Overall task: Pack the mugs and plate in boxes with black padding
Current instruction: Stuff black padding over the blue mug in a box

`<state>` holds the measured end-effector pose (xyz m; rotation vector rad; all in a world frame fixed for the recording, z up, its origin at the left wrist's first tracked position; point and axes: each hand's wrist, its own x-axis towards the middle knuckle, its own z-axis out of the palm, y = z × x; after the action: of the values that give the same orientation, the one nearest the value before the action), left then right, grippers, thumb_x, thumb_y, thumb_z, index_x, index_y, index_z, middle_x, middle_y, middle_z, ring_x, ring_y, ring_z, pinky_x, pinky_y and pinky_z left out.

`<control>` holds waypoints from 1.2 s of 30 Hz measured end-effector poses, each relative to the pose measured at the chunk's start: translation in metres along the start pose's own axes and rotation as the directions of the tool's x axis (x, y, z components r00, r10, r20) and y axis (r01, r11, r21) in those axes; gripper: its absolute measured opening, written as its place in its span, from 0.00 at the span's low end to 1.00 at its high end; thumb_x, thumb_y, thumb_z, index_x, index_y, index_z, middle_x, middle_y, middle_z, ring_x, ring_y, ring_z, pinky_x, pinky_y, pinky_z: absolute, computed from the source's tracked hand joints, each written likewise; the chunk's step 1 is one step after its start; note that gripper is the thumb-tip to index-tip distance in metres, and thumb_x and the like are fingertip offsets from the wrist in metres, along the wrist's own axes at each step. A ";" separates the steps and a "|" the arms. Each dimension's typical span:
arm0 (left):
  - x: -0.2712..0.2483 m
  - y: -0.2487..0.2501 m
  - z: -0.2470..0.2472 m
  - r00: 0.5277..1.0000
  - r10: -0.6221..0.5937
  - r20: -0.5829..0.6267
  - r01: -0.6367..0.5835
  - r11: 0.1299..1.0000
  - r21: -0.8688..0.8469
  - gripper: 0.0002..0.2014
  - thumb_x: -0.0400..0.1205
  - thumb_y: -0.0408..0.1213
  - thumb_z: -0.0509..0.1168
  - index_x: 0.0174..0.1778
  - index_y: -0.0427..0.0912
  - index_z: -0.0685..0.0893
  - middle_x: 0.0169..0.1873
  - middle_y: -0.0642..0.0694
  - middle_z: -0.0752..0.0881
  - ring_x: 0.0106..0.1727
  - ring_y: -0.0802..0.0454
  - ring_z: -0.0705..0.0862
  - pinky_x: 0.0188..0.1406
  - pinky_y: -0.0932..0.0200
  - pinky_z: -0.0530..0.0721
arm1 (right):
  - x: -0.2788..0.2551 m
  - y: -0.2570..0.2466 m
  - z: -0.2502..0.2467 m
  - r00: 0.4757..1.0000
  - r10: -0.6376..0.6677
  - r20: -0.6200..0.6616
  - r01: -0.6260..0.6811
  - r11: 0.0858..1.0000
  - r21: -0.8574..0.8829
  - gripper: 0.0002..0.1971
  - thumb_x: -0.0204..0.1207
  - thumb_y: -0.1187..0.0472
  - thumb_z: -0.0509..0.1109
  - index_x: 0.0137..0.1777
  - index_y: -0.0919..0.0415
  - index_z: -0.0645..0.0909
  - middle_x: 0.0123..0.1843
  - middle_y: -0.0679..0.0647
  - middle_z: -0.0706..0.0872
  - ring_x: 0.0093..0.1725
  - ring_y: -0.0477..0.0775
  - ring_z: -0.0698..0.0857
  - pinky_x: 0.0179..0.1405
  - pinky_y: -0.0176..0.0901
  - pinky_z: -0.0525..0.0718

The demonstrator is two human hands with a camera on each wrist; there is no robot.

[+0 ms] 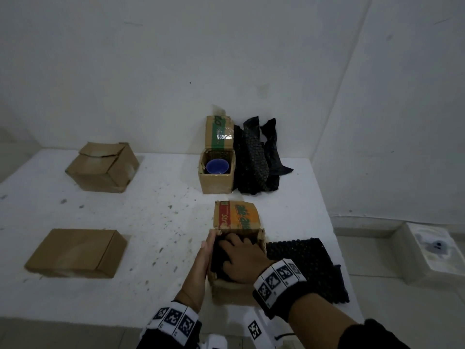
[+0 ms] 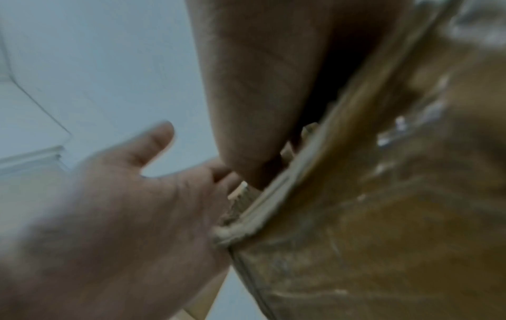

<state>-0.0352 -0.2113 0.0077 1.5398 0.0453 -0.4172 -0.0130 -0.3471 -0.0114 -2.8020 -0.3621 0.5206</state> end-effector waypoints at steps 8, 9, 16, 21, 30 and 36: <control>0.016 0.016 0.053 0.931 0.364 -0.026 -0.344 0.899 0.270 0.20 0.79 0.50 0.62 0.68 0.64 0.70 0.75 0.59 0.68 0.77 0.65 0.62 0.76 0.61 0.63 | -0.068 0.073 -0.031 0.866 0.019 -0.500 0.101 0.972 0.212 0.17 0.70 0.55 0.61 0.59 0.54 0.80 0.56 0.52 0.81 0.55 0.55 0.79 0.50 0.48 0.79; 0.014 0.019 0.068 0.916 0.400 0.017 -0.388 0.879 0.278 0.18 0.80 0.47 0.63 0.66 0.64 0.72 0.73 0.61 0.71 0.75 0.67 0.66 0.73 0.68 0.65 | -0.077 0.091 -0.028 0.843 0.102 -0.529 0.033 0.970 0.240 0.17 0.70 0.54 0.61 0.58 0.53 0.80 0.55 0.52 0.81 0.54 0.56 0.80 0.48 0.49 0.80; 0.010 -0.007 0.162 0.923 0.294 0.246 -0.367 0.864 0.345 0.15 0.80 0.41 0.63 0.62 0.56 0.75 0.62 0.61 0.76 0.67 0.68 0.73 0.70 0.67 0.69 | -0.118 0.184 0.007 0.792 0.592 -0.147 -0.514 0.777 0.363 0.26 0.76 0.48 0.67 0.72 0.55 0.67 0.66 0.61 0.73 0.63 0.63 0.77 0.56 0.50 0.78; 0.029 -0.054 0.179 0.994 -0.067 -0.087 0.106 0.783 0.613 0.30 0.80 0.47 0.62 0.77 0.52 0.58 0.80 0.45 0.54 0.81 0.44 0.55 0.78 0.44 0.63 | -0.116 0.202 0.035 0.741 0.664 0.100 -0.590 0.573 0.569 0.31 0.72 0.43 0.72 0.65 0.63 0.67 0.63 0.61 0.76 0.62 0.60 0.79 0.53 0.44 0.77; 0.028 -0.062 0.187 0.920 -0.290 -0.264 0.389 0.594 0.704 0.38 0.80 0.42 0.58 0.81 0.51 0.41 0.77 0.35 0.58 0.76 0.37 0.64 0.75 0.46 0.66 | -0.098 0.214 0.065 0.771 0.612 0.180 -0.529 0.456 0.716 0.20 0.66 0.44 0.72 0.44 0.62 0.76 0.46 0.61 0.84 0.48 0.60 0.85 0.42 0.44 0.81; 0.034 -0.059 0.180 0.947 -0.277 -0.163 0.322 0.832 0.451 0.44 0.75 0.38 0.64 0.80 0.56 0.43 0.76 0.40 0.63 0.73 0.42 0.69 0.70 0.52 0.72 | -0.114 0.205 0.023 0.783 0.595 0.182 -0.396 0.252 0.883 0.07 0.76 0.63 0.70 0.52 0.64 0.81 0.50 0.61 0.86 0.50 0.62 0.85 0.55 0.56 0.84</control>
<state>-0.0625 -0.3928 -0.0507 2.0487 0.2788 -0.6419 -0.0853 -0.5663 -0.0584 -1.7517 0.7366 0.3693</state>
